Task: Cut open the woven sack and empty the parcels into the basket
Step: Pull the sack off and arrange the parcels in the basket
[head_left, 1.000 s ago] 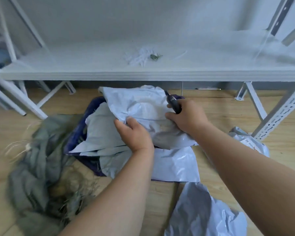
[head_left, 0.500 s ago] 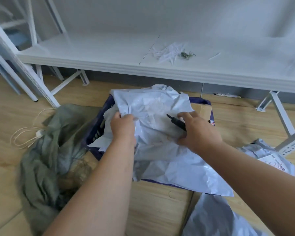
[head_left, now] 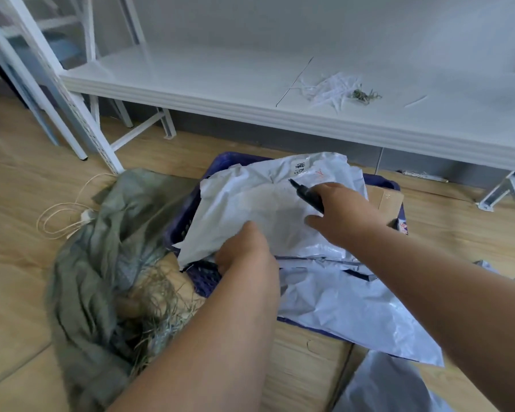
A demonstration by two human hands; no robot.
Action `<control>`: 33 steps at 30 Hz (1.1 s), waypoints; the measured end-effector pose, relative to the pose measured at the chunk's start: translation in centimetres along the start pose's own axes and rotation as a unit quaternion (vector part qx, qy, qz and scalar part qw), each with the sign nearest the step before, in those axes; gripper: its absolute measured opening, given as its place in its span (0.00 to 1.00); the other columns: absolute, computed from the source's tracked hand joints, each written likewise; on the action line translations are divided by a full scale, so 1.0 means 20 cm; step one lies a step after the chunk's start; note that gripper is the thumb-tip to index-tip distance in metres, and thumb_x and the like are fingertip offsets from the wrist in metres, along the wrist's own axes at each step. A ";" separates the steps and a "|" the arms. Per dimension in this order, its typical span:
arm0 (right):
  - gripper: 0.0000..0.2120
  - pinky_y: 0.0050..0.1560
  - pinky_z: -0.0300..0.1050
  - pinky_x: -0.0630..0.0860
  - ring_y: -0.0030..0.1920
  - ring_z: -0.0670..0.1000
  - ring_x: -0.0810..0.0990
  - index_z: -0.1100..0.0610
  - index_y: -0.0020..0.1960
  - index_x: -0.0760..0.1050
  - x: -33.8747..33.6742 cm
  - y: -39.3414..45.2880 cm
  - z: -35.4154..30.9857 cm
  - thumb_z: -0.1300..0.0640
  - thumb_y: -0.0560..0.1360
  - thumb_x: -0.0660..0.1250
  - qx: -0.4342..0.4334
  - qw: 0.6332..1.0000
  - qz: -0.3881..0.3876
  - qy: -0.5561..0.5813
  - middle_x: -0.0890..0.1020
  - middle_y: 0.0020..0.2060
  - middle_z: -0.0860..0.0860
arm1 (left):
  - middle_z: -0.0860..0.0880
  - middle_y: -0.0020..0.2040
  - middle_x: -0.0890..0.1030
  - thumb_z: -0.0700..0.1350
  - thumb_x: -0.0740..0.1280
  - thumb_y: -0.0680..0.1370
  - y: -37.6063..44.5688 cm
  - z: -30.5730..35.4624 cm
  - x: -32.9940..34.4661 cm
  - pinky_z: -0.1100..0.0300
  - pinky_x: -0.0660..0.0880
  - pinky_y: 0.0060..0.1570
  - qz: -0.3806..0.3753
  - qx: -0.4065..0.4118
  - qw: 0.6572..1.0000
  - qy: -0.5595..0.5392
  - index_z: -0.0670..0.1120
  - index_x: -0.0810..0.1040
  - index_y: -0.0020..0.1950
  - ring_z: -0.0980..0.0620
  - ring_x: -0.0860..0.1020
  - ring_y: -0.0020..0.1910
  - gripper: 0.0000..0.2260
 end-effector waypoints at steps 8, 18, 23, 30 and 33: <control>0.33 0.55 0.51 0.75 0.63 0.55 0.74 0.41 0.74 0.61 0.22 -0.04 0.13 0.46 0.73 0.70 0.044 0.988 -0.135 -0.054 0.71 0.68 0.48 | 0.49 0.79 0.48 0.55 0.62 0.79 -0.05 0.30 -0.09 0.45 0.48 0.75 0.126 0.384 0.817 0.411 0.53 0.52 0.78 0.44 0.48 0.78 0.31; 0.04 0.36 0.43 0.71 0.42 0.52 0.77 0.45 0.44 0.74 0.07 -0.13 0.30 0.50 0.74 0.69 0.054 0.995 -0.026 0.079 0.76 0.44 0.47 | 0.49 0.77 0.58 0.57 0.59 0.79 -0.05 0.25 0.17 0.45 0.55 0.73 0.023 0.419 0.751 0.510 0.52 0.61 0.76 0.46 0.57 0.76 0.26; 0.11 0.35 0.46 0.72 0.36 0.56 0.78 0.56 0.41 0.75 -0.15 -0.37 0.72 0.49 0.76 0.64 0.161 0.961 0.132 0.184 0.79 0.35 0.53 | 0.55 0.60 0.78 0.48 0.61 0.80 -0.78 -0.03 0.58 0.62 0.71 0.57 -0.253 0.583 0.674 0.377 0.52 0.76 0.64 0.56 0.75 0.60 0.13; 0.07 0.33 0.45 0.77 0.32 0.57 0.79 0.57 0.41 0.76 0.34 -0.88 1.41 0.54 0.74 0.66 0.373 0.905 -0.045 0.201 0.79 0.36 0.56 | 0.48 0.58 0.80 0.46 0.61 0.80 -1.06 -1.02 0.73 0.56 0.73 0.54 -0.468 0.490 0.475 0.561 0.50 0.77 0.63 0.47 0.77 0.57 0.12; 0.09 0.34 0.46 0.82 0.27 0.52 0.77 0.57 0.49 0.79 0.63 -1.09 1.48 0.57 0.70 0.73 0.392 0.879 -0.156 0.223 0.81 0.38 0.56 | 0.48 0.62 0.76 0.45 0.59 0.81 -0.89 -1.31 0.70 0.57 0.71 0.54 -0.441 0.378 0.436 0.687 0.47 0.74 0.63 0.45 0.74 0.62 0.12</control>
Point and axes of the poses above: each hand's wrist, its own y-axis towards the middle knuckle, its own x-axis out of the palm, z = x × y, the point moved 6 cm from there along y, towards the middle knuckle
